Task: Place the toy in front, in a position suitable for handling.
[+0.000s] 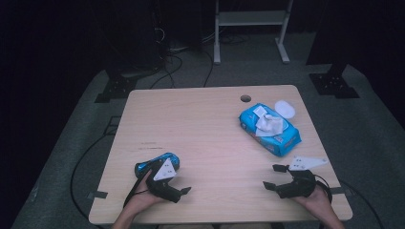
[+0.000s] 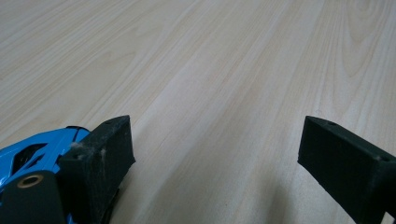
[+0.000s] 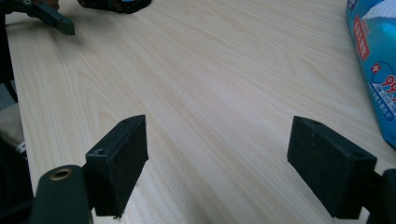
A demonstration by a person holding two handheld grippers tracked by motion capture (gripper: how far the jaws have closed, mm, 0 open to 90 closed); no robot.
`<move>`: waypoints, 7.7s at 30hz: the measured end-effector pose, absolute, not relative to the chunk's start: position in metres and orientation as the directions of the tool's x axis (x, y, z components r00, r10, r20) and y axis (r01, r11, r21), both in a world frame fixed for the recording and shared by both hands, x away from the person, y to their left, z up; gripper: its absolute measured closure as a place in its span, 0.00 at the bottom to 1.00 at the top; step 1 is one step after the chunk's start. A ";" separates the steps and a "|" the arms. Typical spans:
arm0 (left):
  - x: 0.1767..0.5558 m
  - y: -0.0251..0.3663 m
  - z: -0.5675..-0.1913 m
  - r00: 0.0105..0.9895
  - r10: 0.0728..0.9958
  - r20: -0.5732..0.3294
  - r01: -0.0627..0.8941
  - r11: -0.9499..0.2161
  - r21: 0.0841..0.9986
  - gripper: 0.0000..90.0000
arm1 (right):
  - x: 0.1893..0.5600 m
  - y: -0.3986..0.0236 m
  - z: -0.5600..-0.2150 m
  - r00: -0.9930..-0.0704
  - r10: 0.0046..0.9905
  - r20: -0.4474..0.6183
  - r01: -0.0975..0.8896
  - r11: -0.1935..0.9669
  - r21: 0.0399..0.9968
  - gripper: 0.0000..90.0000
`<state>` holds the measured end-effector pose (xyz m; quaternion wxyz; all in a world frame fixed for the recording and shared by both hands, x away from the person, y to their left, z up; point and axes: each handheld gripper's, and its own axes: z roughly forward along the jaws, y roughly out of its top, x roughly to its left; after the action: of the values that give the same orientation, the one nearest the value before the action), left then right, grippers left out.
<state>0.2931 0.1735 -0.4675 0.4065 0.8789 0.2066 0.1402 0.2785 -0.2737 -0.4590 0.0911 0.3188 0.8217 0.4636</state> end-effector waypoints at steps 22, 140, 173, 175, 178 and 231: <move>0.307 0.204 -0.436 0.824 0.551 0.134 0.234 -0.547 0.804 0.10 | 0.280 -0.272 -0.455 -0.776 0.611 0.157 0.440 0.346 0.828 0.21; 0.362 0.083 -0.435 0.972 0.225 0.062 0.145 -0.792 0.593 0.31 | 0.284 -0.270 -0.448 -0.792 0.590 0.155 0.422 0.346 0.838 0.21; 0.353 0.108 -0.454 0.945 0.327 0.011 0.225 -0.672 0.706 0.14 | 0.393 -0.270 -0.403 -0.531 0.830 -0.174 0.364 0.409 0.837 0.21; 0.348 0.117 -0.456 0.939 0.344 0.000 0.238 -0.649 0.723 0.14 | 0.403 -0.268 -0.411 -0.504 0.840 -0.199 0.364 0.416 0.833 0.25; 0.343 0.126 -0.459 0.933 0.360 0.005 0.239 -0.632 0.737 0.14 | 0.413 -0.264 -0.420 -0.502 0.844 -0.187 0.413 0.424 0.806 0.33; 0.339 0.142 -0.479 0.942 0.334 -0.023 0.233 -0.604 0.762 0.25 | 0.338 -0.105 -0.434 -0.964 0.265 0.032 0.187 0.586 0.789 0.72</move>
<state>0.3393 0.1423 -0.4791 0.4156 0.8935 0.1587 0.0607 0.3375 -0.1053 -0.4340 0.0447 0.1272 0.8893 0.4371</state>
